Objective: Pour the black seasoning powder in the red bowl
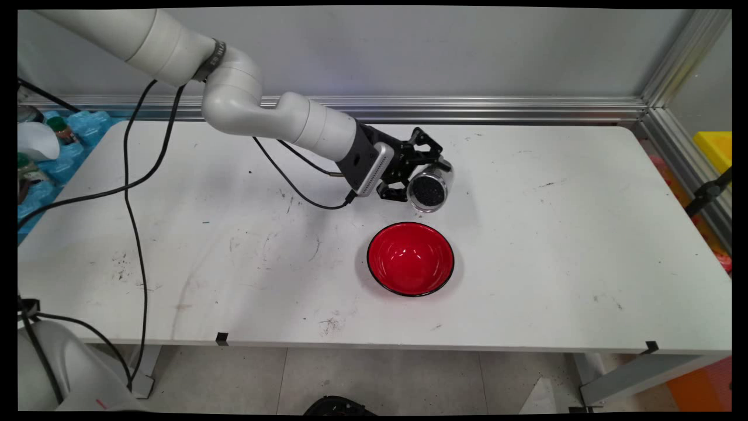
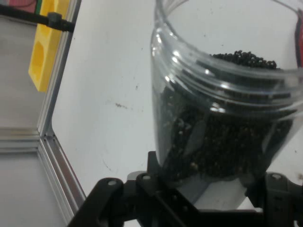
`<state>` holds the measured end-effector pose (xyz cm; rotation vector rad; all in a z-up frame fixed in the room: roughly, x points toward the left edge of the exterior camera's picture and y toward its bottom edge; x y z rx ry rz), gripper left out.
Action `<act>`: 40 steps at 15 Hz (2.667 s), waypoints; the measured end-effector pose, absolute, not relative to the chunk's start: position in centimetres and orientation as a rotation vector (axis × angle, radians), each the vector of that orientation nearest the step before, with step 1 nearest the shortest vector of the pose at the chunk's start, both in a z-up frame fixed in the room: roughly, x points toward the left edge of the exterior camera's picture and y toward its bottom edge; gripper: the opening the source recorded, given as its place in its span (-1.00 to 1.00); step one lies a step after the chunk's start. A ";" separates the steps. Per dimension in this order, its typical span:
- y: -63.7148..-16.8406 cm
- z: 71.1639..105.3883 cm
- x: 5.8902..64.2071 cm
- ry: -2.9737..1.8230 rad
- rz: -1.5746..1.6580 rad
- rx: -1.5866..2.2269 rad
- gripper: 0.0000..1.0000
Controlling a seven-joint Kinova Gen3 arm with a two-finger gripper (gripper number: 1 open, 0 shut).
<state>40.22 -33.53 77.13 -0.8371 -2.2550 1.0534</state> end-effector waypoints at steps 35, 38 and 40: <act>-33.6 75.5 38.8 -2.149 1.153 -1.108 -1.00; -33.7 75.6 39.0 -2.138 1.174 -1.148 -1.00; -33.8 75.6 39.0 -2.133 1.185 -1.167 -1.00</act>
